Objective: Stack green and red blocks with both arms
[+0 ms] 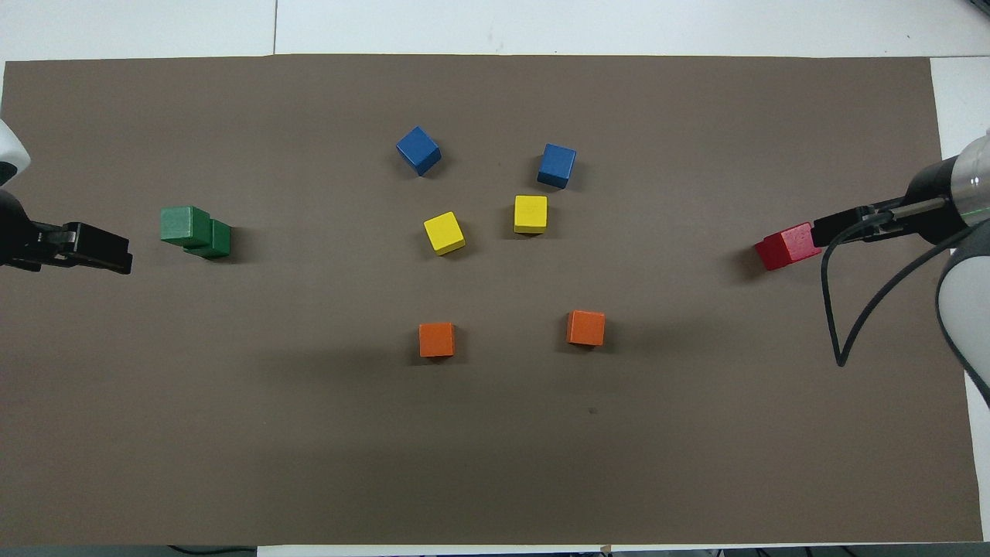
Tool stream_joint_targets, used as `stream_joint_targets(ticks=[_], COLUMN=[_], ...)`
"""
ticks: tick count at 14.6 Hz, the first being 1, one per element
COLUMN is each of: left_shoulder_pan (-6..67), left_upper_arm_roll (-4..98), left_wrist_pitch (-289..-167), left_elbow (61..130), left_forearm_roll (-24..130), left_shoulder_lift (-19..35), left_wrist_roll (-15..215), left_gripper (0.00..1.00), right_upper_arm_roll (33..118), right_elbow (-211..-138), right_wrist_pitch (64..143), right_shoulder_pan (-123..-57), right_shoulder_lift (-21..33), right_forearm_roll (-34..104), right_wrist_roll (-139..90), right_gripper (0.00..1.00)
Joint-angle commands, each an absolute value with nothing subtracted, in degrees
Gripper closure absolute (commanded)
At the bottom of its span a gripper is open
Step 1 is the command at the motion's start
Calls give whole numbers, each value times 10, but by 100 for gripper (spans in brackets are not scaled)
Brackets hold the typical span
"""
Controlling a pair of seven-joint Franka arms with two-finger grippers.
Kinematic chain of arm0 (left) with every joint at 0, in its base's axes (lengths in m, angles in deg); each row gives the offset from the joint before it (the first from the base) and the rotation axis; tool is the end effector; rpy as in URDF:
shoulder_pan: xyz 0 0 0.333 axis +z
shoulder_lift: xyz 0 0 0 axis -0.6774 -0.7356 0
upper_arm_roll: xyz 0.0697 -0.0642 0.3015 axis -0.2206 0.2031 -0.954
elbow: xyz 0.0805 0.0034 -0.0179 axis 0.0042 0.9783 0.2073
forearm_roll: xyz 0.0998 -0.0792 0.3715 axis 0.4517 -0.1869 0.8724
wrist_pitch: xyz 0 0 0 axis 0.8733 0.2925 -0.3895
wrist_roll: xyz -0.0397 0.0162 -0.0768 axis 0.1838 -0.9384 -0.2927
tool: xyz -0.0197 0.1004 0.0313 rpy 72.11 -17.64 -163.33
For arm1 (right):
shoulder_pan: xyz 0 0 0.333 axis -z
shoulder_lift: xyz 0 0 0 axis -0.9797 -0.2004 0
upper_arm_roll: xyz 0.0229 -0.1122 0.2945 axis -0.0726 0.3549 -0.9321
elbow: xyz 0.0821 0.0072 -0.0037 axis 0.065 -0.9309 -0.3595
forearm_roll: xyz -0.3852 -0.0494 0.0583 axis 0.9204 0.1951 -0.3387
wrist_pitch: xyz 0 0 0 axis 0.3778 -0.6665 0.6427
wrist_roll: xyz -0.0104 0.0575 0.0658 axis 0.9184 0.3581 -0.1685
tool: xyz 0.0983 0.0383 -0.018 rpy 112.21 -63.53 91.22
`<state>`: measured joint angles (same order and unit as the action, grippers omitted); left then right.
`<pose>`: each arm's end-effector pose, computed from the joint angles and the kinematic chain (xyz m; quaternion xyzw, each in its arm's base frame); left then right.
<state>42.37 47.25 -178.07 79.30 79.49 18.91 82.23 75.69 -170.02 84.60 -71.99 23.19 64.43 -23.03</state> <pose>0.5409 -0.0333 0.6080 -0.9980 0.0522 0.0321 0.0148 0.5534 0.0105 0.5845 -0.9976 -0.0675 -0.0135 0.0067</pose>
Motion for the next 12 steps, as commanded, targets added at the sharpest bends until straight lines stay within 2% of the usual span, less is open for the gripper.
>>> stream_joint_targets(ticks=[1, 2, 4, 5, 8, 12], left_shoulder_pan=[426, 426, 426, 426, 426, 426], left_upper_arm_roll=[473, 473, 473, 473, 473, 473], left_wrist_pitch=[-1781, -1781, -1781, -1781, -1781, -1781], left_elbow=[800, 800, 800, 800, 800, 800], left_forearm_roll=[805, 805, 805, 805, 805, 805], left_shoulder_lift=[199, 199, 199, 198, 199, 199], left_wrist_roll=[826, 826, 826, 826, 826, 826], left_gripper=[0, 0, 0, 0, 0, 0], right_upper_arm_roll=[749, 752, 811, 823, 823, 826], right_elbow=[-1700, -1701, -1704, -1707, -1709, -1707], right_wrist_pitch=[817, 810, 802, 801, 793, 739], right_shoulder_pan=[-716, -721, -785, -795, -792, -784], right_shoulder_lift=[256, 269, 273, 274, 274, 280], right_forearm_roll=[635, 636, 637, 637, 641, 648], right_wrist_roll=[-222, -218, -203, -197, -197, -197], right_gripper=[0, 0, 0, 0, 0, 0])
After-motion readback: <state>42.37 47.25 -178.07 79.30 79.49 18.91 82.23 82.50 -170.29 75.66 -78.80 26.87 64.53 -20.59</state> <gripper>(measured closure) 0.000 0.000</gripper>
